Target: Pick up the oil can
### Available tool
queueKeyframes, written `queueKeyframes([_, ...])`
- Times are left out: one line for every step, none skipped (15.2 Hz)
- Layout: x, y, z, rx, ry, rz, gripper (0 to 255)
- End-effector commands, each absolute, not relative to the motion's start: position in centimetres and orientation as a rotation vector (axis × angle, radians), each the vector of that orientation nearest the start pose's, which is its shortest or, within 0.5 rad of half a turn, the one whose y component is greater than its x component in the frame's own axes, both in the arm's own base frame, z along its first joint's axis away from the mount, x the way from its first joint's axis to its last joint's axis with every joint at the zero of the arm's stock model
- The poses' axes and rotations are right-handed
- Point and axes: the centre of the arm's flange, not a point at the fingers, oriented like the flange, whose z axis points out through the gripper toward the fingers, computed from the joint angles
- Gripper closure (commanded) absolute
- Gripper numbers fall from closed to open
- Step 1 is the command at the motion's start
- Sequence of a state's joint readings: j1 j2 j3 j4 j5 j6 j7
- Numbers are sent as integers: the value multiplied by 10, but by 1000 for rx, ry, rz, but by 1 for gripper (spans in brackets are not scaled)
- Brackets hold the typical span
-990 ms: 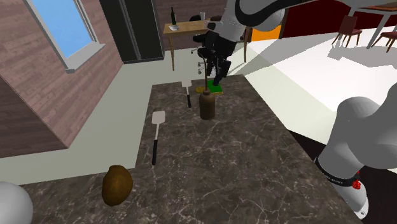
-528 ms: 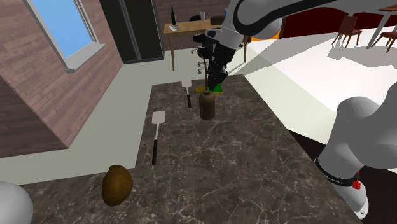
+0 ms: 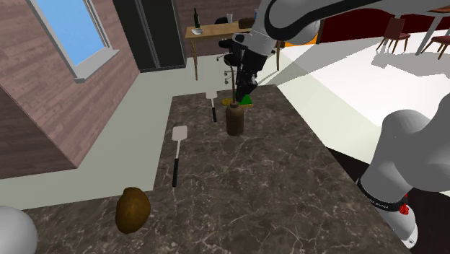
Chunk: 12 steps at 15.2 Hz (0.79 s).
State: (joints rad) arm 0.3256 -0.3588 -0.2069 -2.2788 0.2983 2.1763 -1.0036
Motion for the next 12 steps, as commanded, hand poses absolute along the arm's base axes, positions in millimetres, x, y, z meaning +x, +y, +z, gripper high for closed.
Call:
queueKeyframes([466, 59, 526, -2547, -1368, -530, 255])
queueKeyframes([466, 59, 532, -2547, -1368, -530, 255])
queueKeyframes([466, 59, 537, -2547, -1368, -530, 255])
queueKeyframes([466, 59, 542, -2547, -1368, -530, 255])
queueKeyframes([466, 59, 547, -2547, -1368, -530, 255])
queueKeyframes([466, 59, 553, -2547, -1368, -530, 255])
queueKeyframes([466, 59, 558, -2547, -1368, -530, 255])
queueKeyframes([466, 59, 563, -2547, -1368, -530, 255])
queueKeyframes([466, 59, 568, -2547, -1368, -530, 255])
queueKeyframes([466, 59, 574, -2547, -1368, -530, 255])
queueKeyframes([466, 59, 579, -2547, -1368, -530, 255])
queueKeyframes([466, 59, 584, -2547, -1368, -530, 255])
